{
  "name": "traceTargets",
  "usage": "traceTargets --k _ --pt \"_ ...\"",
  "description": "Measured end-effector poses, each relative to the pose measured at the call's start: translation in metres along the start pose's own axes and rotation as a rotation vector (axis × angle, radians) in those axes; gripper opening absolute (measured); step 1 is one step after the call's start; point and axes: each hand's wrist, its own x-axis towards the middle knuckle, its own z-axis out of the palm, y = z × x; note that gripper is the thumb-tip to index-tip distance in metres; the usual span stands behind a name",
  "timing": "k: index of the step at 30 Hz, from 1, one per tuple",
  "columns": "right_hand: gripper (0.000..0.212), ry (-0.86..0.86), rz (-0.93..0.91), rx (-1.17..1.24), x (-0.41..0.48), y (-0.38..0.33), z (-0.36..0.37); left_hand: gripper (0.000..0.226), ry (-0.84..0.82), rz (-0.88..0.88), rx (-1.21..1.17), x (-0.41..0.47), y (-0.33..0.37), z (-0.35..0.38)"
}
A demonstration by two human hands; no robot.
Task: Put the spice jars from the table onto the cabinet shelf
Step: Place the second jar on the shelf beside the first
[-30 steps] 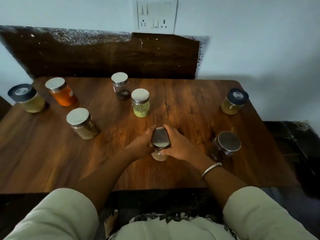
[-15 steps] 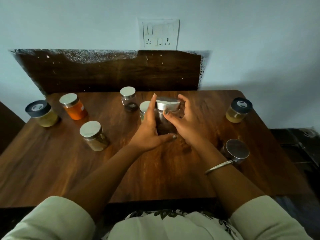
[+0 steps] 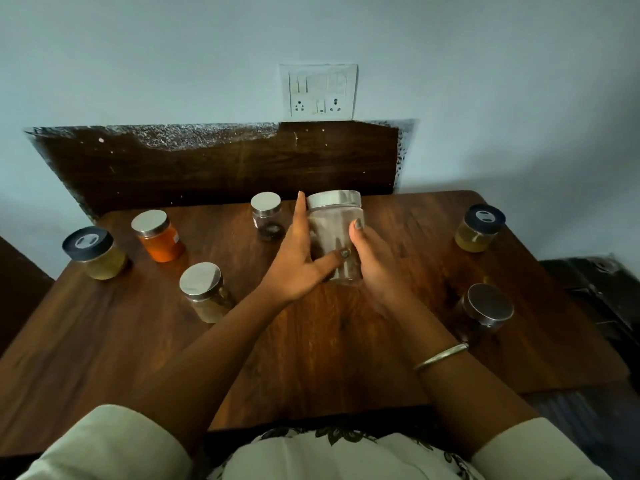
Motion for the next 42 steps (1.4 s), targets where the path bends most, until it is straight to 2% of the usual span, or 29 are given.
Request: traceTargets --k 3,6,8,10,12,14,15,20,22,25,29,34,36,37,42 --pt "0.062 0.058 -0.082 -0.144 -0.001 -0.003 0.003 0.118 -0.02 0.038 0.037 -0.001 0.001 -0.002" --pt "0.069 0.041 -0.156 -0.188 -0.002 -0.01 0.008 0.131 0.01 -0.015 -0.051 0.0 0.003 -0.002" --pt "0.072 0.049 -0.165 -0.173 0.0 -0.011 0.007 0.13 0.035 -0.036 -0.168 0.0 0.005 -0.004" --pt "0.077 0.061 -0.133 -0.189 -0.002 -0.012 0.008 0.126 0.026 -0.033 -0.229 0.0 0.007 -0.005" --pt "0.091 0.002 -0.026 -0.078 -0.005 -0.01 0.009 0.118 0.008 -0.025 -0.259 -0.001 0.008 -0.005" --pt "0.082 -0.057 0.047 0.133 -0.008 -0.009 0.012 0.107 -0.009 -0.018 -0.245 -0.002 0.006 -0.005" --pt "0.076 -0.046 0.041 0.145 -0.008 -0.011 0.013 0.103 -0.014 -0.019 -0.213 -0.002 0.006 -0.005" --pt "0.056 0.083 -0.168 0.0 -0.007 -0.017 0.017 0.113 -0.061 -0.064 -0.101 -0.004 0.01 -0.006" --pt "0.062 0.097 -0.213 -0.092 -0.007 -0.018 0.017 0.113 -0.058 -0.069 -0.133 -0.005 0.011 -0.005" --pt "0.072 0.091 -0.122 -0.016 -0.007 -0.017 0.013 0.105 -0.011 -0.074 -0.247 -0.009 0.015 -0.008" --pt "0.076 -0.012 0.006 0.084 -0.008 -0.014 0.015 0.1 -0.027 -0.062 -0.268 -0.014 0.021 -0.008" --pt "0.047 0.036 -0.172 0.011 -0.007 -0.015 0.019 0.1 -0.022 -0.071 -0.242 -0.012 0.022 -0.01" --pt "0.039 0.001 -0.204 -0.059 -0.007 -0.019 0.021 0.102 -0.026 -0.075 -0.271 -0.012 0.024 -0.013" --pt "0.042 -0.031 -0.201 -0.095 -0.008 -0.021 0.02 0.103 -0.026 -0.074 -0.277 -0.012 0.024 -0.014" --pt "0.084 -0.248 -0.12 -0.149 -0.01 -0.026 0.001 0.099 -0.012 -0.029 -0.292 -0.015 0.022 -0.022"
